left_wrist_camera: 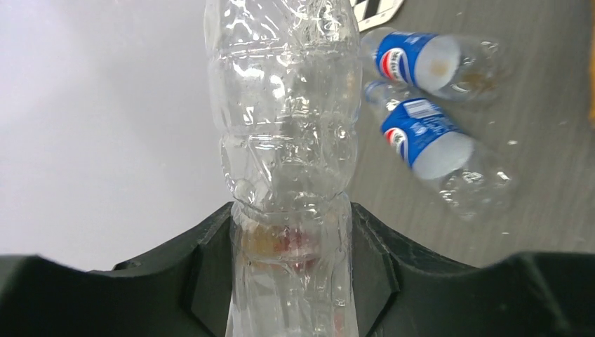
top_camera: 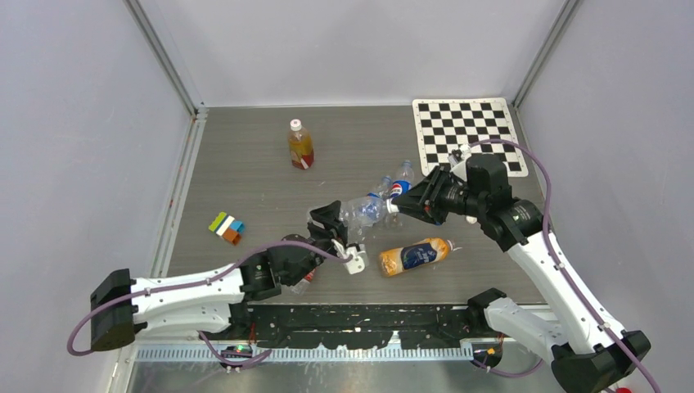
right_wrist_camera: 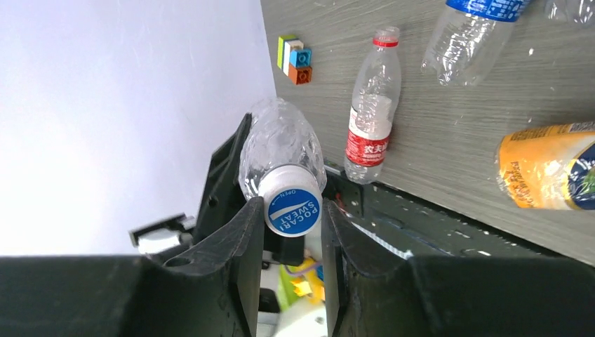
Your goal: Screw on the bottle caps
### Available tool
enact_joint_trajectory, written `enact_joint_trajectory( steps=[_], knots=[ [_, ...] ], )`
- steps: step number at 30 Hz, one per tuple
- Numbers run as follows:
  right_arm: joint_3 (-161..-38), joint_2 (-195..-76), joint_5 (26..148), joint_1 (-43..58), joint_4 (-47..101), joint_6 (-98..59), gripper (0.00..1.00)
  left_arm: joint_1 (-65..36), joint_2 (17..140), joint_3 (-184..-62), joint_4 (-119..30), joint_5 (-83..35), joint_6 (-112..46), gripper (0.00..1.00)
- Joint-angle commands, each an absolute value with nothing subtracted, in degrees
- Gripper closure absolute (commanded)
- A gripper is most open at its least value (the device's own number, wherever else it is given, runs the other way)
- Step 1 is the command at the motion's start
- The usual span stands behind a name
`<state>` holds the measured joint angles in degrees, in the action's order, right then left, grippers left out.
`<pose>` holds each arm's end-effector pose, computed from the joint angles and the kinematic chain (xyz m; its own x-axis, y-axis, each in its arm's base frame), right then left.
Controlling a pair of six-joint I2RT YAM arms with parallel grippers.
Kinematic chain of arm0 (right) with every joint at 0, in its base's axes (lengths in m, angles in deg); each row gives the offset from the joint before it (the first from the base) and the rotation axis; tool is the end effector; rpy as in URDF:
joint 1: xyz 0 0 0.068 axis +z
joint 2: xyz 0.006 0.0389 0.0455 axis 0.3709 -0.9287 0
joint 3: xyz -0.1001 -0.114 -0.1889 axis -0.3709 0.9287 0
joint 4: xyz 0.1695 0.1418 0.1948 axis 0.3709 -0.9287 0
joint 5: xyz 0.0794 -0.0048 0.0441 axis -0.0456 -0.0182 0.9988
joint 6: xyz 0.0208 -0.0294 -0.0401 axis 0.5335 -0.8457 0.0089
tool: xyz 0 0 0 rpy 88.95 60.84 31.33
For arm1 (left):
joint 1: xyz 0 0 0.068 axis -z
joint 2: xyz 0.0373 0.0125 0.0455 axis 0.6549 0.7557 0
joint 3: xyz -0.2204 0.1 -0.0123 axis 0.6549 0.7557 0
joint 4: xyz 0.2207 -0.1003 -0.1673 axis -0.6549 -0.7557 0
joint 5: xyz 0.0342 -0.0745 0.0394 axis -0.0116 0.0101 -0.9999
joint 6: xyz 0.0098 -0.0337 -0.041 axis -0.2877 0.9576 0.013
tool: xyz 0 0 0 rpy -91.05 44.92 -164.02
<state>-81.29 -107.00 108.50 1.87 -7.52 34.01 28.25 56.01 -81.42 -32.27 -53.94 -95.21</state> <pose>0.2160 0.1134 0.3293 -0.8670 0.4507 -0.2127 0.0409 0.4896 0.8710 0.1075 -0.2458 0.2332 0.5411 0.5987 -0.5906 0.5063 0.3288 0.7972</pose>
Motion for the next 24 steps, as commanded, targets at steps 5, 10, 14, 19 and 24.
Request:
enact_joint_trajectory(
  steps=[5,10,14,19,24],
  knots=[
    [-85.5,-106.5,101.5,2.9,-0.9,31.7,0.63,32.6,56.1,-82.8,-26.5,-54.9,-101.7,1.0],
    [-84.5,-100.9,105.6,2.9,2.3,7.3,0.46,25.6,51.1,-86.3,-45.6,-45.3,-84.7,1.0],
    [-83.5,-96.8,113.7,2.9,3.3,-11.3,0.42,15.8,49.8,-89.6,-57.7,-26.5,-74.3,1.0],
    [-83.3,-93.5,123.1,2.9,1.6,-28.2,0.41,7.5,52.8,-93.9,-64.9,-8.4,-68.1,1.0],
    [-80.9,-92.1,127.5,2.9,-1.5,-39.2,0.42,4.5,56.8,-97.0,-65.1,3.9,-64.2,1.0]
  ],
)
